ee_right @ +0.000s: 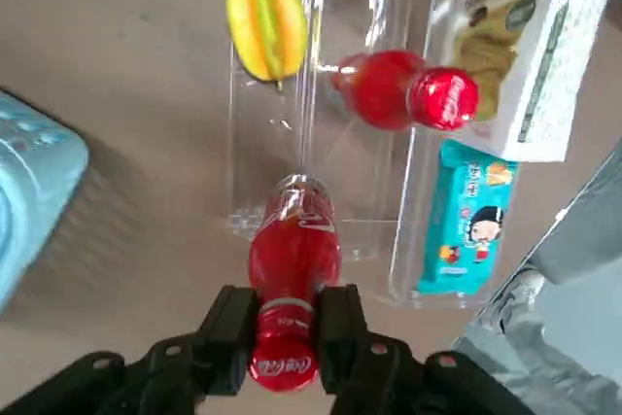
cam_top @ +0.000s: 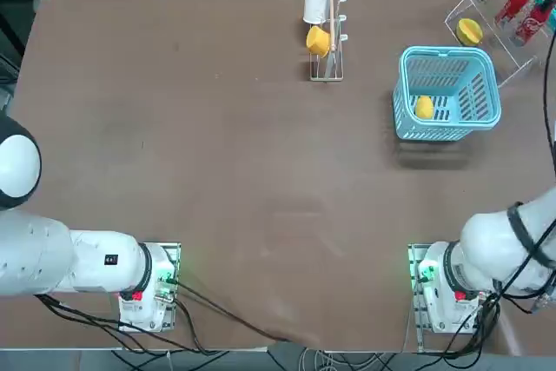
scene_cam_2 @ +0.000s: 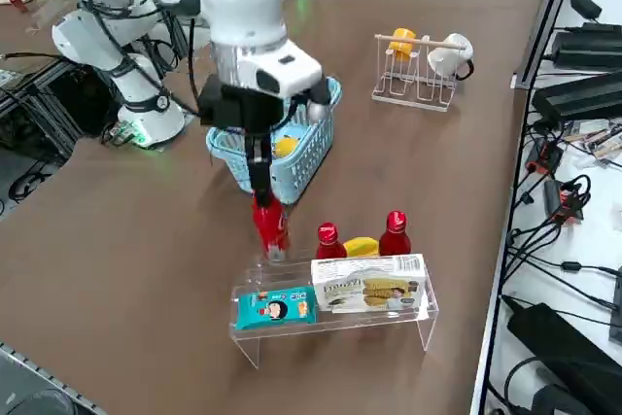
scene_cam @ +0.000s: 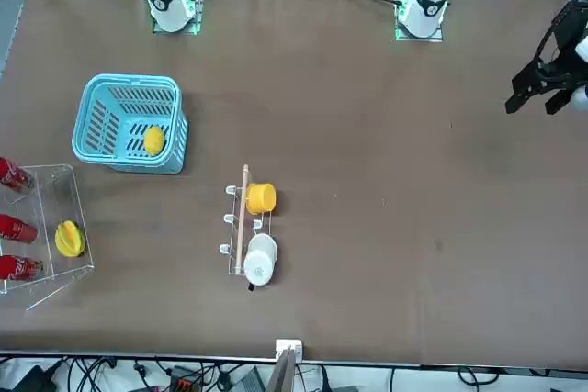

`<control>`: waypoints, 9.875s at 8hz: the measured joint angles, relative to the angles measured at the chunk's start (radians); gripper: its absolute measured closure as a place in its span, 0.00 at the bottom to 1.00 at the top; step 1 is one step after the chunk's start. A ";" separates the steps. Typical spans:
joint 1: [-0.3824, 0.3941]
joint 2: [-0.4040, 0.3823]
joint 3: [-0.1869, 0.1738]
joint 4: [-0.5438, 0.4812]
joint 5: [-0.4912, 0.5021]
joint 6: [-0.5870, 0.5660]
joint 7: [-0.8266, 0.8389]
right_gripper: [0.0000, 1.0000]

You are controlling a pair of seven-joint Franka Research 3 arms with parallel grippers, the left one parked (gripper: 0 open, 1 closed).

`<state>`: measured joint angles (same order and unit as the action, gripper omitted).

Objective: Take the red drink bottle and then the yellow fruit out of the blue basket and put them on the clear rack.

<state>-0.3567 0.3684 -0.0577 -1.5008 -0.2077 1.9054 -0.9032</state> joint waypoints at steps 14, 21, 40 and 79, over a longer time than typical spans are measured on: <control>-0.059 0.100 0.001 0.050 0.017 0.079 -0.124 0.63; -0.069 0.093 0.008 0.151 0.131 -0.013 -0.109 0.00; 0.392 -0.445 0.045 -0.884 0.201 0.427 0.884 0.00; 0.377 -0.487 0.016 -0.800 0.158 0.195 0.767 0.14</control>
<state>0.0206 -0.1188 -0.0418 -2.3005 -0.0498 2.1001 -0.1366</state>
